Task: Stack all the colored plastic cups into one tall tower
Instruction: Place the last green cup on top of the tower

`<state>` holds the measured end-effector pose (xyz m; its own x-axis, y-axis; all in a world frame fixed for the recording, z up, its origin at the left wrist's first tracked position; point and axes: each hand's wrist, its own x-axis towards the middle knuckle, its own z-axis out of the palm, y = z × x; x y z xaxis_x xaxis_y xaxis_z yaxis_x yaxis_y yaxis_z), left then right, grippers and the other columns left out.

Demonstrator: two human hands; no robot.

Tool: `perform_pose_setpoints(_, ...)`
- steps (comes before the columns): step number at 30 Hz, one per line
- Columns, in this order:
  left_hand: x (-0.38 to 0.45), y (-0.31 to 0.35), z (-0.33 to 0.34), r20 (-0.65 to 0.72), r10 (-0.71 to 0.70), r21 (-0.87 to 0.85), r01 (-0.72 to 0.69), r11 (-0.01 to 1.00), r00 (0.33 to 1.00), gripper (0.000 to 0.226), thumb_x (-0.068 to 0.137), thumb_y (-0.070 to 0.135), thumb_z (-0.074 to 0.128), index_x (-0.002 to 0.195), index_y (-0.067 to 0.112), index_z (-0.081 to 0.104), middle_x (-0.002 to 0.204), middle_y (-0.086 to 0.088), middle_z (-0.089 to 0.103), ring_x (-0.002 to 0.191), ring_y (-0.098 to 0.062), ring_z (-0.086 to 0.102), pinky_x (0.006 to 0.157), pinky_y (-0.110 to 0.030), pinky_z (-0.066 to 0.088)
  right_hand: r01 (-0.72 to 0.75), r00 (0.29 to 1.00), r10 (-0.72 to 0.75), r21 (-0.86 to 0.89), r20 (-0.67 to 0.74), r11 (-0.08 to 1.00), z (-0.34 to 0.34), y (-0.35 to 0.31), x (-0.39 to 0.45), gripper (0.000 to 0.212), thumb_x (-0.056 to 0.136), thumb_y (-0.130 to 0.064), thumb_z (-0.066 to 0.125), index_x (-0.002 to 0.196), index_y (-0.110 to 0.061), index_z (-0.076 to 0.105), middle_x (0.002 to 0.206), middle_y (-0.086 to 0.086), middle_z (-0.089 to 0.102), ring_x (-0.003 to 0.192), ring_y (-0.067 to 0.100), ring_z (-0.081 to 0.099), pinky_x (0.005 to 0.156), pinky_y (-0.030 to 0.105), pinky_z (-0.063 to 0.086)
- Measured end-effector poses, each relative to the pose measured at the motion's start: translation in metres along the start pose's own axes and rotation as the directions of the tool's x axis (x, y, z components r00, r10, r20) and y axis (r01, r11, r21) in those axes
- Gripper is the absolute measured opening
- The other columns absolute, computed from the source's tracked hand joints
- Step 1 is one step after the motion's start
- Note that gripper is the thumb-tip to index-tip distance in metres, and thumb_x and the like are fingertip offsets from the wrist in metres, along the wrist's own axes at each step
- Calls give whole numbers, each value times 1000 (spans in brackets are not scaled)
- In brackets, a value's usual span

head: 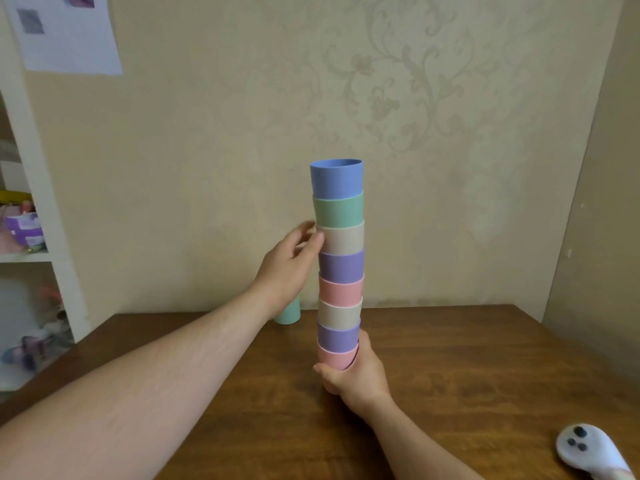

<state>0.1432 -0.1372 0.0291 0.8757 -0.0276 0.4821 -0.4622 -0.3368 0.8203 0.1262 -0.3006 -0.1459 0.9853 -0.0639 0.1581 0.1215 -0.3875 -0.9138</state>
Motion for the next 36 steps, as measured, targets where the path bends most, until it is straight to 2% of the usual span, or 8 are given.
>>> perform_pose_setpoints(2,0,-41,-6,-42,-48,242,56,969,998,38,89,54,66,121,35,74,129,11,72,122,-13,67,110,-38,51,8,1000,-9,-33,-28,999,1,3,10,84,69,-47,96,135,-46,44,115,-22,67,105,7,68,96,35,61)
perform_pose_setpoints(4,2,-83,-13,-17,-90,499,86,863,996,30,92,29,74,122,32,74,137,3,63,129,-22,61,113,-39,48,17,998,-20,-49,-55,999,5,4,20,84,67,-51,96,130,-51,40,115,-22,66,108,9,68,97,38,61)
perform_pose_setpoints(10,39,-163,-16,64,-379,792,184,583,923,86,92,27,73,163,50,28,175,-4,5,155,-38,35,122,-49,41,45,997,-50,-91,-58,995,10,12,50,83,65,-58,93,127,-54,38,121,-18,69,108,10,69,96,38,62)
perform_pose_setpoints(16,82,-192,10,83,-414,817,177,549,906,100,93,34,71,164,56,3,174,-3,-16,153,-40,34,121,-47,41,46,997,-52,-106,-56,993,18,17,77,83,60,-64,89,127,-54,41,119,-17,71,106,10,70,95,39,62)
perform_pose_setpoints(22,73,-196,19,86,-212,801,59,595,974,61,97,39,69,150,36,38,154,-6,36,120,-36,63,89,-45,58,19,999,-24,-101,-47,995,23,14,89,81,64,-59,91,125,-52,39,116,-18,69,105,10,70,95,42,63)
perform_pose_setpoints(25,61,-179,12,95,-271,813,83,577,958,64,93,41,71,149,44,40,132,-6,37,109,-34,63,91,-43,59,-9,999,4,-119,-39,993,22,6,85,80,68,-56,93,125,-51,36,117,-17,67,105,11,69,95,42,63)
perform_pose_setpoints(31,30,-132,-34,288,-530,915,-66,398,798,56,78,47,79,126,33,54,118,-1,53,101,-27,62,88,-41,57,-87,996,83,-133,-35,987,17,-13,57,76,71,-53,88,127,-46,37,111,-14,70,99,18,71,92,46,64)
perform_pose_setpoints(36,-3,-103,-50,317,-749,934,-327,142,582,103,77,35,91,158,36,28,134,-6,61,117,-34,64,85,-42,52,-161,986,162,-34,25,986,14,-23,28,77,74,-36,91,135,-40,44,105,-10,71,88,17,73,83,44,67)
